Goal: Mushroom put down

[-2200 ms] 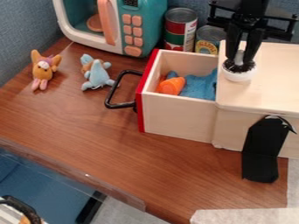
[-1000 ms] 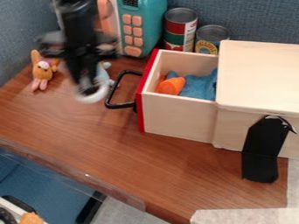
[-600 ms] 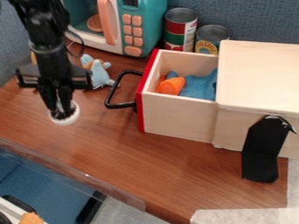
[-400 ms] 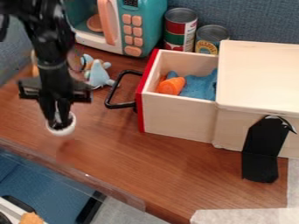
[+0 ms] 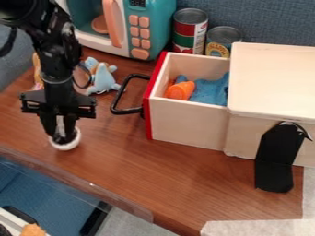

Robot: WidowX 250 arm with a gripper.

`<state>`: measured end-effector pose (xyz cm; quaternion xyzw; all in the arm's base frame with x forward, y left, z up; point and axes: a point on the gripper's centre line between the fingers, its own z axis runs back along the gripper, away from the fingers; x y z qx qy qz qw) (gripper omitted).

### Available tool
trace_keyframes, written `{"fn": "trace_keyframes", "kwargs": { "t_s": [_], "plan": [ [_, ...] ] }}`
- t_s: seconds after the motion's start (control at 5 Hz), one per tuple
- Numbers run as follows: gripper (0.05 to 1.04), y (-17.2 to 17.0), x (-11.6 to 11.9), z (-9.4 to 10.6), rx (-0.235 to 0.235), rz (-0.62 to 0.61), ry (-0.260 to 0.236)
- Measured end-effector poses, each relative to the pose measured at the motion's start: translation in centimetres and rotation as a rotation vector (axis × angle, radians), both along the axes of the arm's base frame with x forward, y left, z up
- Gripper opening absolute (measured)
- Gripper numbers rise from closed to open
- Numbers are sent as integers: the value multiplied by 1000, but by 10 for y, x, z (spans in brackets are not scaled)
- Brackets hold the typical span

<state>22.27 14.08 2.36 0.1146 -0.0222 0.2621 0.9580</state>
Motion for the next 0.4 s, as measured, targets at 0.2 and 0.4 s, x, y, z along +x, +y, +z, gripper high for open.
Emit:
{"fn": "trace_keyframes", "kwargs": {
  "t_s": [0.2, 0.4],
  "plan": [
    [841, -4, -4, 15, -10, -26, -12],
    [1012, -8, -10, 34, -27, -87, -32]
  ]
}}
